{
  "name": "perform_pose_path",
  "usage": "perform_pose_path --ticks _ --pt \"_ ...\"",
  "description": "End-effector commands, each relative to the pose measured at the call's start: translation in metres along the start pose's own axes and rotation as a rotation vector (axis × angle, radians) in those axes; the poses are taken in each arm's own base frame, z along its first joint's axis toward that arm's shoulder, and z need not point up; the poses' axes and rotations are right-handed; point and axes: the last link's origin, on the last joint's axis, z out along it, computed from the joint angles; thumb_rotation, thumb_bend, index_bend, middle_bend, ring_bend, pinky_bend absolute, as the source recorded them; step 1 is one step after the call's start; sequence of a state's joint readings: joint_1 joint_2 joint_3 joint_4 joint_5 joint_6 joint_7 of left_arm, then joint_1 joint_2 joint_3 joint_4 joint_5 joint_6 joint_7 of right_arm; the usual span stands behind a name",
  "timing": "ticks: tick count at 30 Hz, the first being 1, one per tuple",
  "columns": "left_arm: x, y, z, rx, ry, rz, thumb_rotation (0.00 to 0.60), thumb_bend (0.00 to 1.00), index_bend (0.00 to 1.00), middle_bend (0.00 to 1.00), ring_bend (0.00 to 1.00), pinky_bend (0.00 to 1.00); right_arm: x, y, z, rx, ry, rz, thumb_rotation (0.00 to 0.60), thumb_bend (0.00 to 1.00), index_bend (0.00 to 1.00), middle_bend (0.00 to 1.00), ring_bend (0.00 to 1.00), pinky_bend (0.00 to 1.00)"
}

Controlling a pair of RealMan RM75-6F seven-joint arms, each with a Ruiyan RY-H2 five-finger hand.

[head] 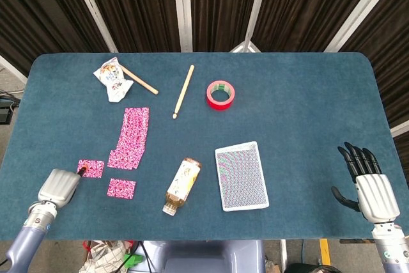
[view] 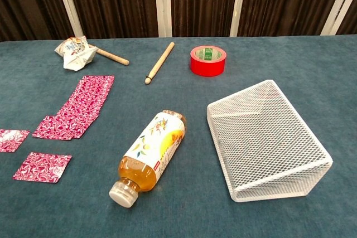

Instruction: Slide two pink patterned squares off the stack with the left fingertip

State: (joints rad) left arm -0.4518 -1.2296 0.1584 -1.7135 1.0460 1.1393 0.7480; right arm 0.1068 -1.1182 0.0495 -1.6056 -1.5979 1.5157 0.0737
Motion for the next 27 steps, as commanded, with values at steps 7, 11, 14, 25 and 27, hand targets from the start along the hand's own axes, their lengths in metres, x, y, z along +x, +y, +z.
perform_pose_path --ticks 7,11,14,25,27 --pt "0.032 -0.005 -0.050 -0.063 0.166 -0.183 0.600 0.33 0.14 0.50 0.39 0.41 0.000 0.000 0.001 0.000 -0.001 0.001 0.600 0.31 0.00 0.04 0.06 0.06" --pt "0.037 -0.018 -0.086 -0.062 0.257 -0.323 0.600 0.19 0.13 0.21 0.12 0.21 0.000 0.000 0.001 0.001 -0.001 0.004 0.600 0.31 0.00 0.04 0.06 0.06" --pt "0.034 -0.030 -0.106 -0.053 0.341 -0.416 0.600 0.15 0.12 0.10 0.02 0.16 0.000 -0.001 0.000 0.000 0.002 0.007 0.600 0.31 0.00 0.04 0.06 0.06" --pt "0.022 -0.055 -0.123 -0.004 0.533 -0.472 0.600 0.12 0.12 0.05 0.00 0.11 0.001 -0.001 0.000 0.000 0.014 0.005 0.600 0.31 0.00 0.04 0.06 0.06" --pt "0.021 -0.056 -0.124 -0.004 0.541 -0.468 0.600 0.12 0.12 0.05 0.00 0.11 0.002 -0.001 0.000 0.003 0.018 0.007 0.600 0.31 0.00 0.04 0.06 0.06"
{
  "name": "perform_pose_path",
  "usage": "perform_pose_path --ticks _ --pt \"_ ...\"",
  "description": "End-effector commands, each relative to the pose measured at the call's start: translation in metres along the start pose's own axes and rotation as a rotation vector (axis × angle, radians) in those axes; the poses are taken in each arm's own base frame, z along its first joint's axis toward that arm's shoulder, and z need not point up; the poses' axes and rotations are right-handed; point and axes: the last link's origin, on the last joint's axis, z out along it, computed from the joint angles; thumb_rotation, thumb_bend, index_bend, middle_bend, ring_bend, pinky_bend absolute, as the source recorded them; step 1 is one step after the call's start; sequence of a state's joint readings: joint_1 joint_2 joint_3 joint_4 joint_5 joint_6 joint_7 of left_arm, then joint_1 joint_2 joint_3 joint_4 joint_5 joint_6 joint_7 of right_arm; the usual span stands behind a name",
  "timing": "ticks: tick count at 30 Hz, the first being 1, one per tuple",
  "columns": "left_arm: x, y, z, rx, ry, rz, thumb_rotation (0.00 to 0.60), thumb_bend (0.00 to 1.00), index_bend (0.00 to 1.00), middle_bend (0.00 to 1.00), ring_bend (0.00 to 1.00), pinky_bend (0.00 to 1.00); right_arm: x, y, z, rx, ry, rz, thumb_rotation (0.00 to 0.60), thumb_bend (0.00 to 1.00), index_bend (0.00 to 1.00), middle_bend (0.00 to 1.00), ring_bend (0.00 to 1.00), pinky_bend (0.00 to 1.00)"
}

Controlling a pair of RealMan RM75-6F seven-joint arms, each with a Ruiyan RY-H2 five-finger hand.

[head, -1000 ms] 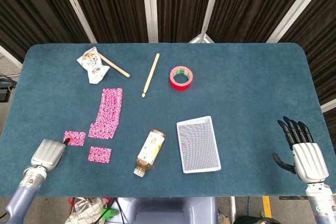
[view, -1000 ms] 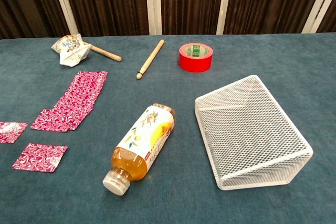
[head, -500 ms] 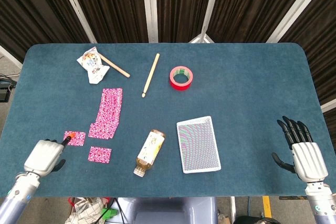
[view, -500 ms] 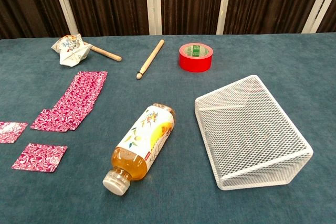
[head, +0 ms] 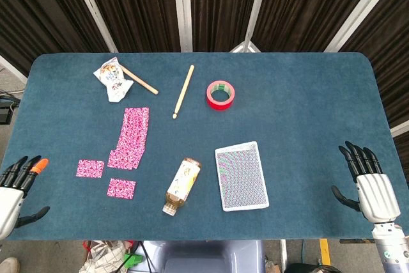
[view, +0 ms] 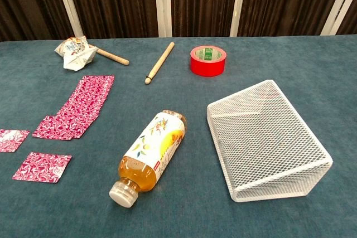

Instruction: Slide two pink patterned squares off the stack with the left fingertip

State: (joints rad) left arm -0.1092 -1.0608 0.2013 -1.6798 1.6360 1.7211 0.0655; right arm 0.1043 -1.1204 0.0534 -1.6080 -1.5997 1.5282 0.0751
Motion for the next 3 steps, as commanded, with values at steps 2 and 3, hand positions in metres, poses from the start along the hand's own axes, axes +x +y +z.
perform_pose_path --ticks 2,3 --pt "-0.0001 -0.0027 -0.0026 0.001 0.021 0.003 0.600 0.12 0.12 0.05 0.00 0.11 0.0005 -0.0006 0.0000 0.003 0.002 0.003 0.600 0.31 0.00 0.04 0.06 0.06" --pt "-0.0001 -0.0045 -0.0036 0.011 0.018 0.014 0.600 0.12 0.12 0.05 0.00 0.11 0.0000 -0.0006 0.0003 0.003 -0.001 0.003 0.600 0.31 0.00 0.04 0.06 0.06"
